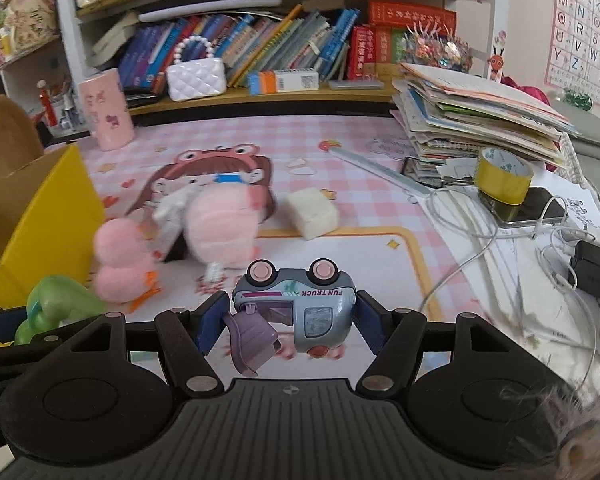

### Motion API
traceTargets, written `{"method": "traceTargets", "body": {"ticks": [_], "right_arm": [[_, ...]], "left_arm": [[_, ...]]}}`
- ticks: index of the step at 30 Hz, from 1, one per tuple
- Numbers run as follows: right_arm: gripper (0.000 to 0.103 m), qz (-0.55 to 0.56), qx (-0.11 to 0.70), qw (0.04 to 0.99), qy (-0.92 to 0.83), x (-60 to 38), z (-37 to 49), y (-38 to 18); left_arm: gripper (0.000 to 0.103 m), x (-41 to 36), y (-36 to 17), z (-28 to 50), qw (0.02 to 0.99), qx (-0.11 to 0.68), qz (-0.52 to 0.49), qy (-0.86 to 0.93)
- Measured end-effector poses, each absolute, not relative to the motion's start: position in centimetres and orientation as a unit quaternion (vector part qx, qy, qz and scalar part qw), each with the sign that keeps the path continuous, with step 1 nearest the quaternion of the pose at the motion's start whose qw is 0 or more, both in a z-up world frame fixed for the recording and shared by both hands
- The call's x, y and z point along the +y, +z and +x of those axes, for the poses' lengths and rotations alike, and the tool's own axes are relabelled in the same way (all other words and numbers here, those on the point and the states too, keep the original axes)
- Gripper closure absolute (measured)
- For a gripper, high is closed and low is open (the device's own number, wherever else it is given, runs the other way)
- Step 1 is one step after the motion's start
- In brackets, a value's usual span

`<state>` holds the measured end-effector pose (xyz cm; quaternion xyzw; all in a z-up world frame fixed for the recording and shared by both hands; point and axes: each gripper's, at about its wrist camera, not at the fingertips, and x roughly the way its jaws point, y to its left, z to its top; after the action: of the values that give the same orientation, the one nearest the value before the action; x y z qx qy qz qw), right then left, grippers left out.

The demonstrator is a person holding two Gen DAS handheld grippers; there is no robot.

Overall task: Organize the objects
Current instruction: 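Carry both held toy cars up and over the yellow box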

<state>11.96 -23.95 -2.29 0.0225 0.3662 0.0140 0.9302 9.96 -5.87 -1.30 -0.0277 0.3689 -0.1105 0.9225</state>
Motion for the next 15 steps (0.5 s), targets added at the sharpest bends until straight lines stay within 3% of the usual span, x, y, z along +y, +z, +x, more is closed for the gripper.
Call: {"method": "traceTargets", "body": {"ticks": [15], "right_arm": [[0.037,-0.005,0.372,0.924,0.093,-9.9,2.8,-2.3]], "left_arm": [[0.053,7.5,-0.5,1.8,0.931,0.360,-0.057,-0.031]]}}
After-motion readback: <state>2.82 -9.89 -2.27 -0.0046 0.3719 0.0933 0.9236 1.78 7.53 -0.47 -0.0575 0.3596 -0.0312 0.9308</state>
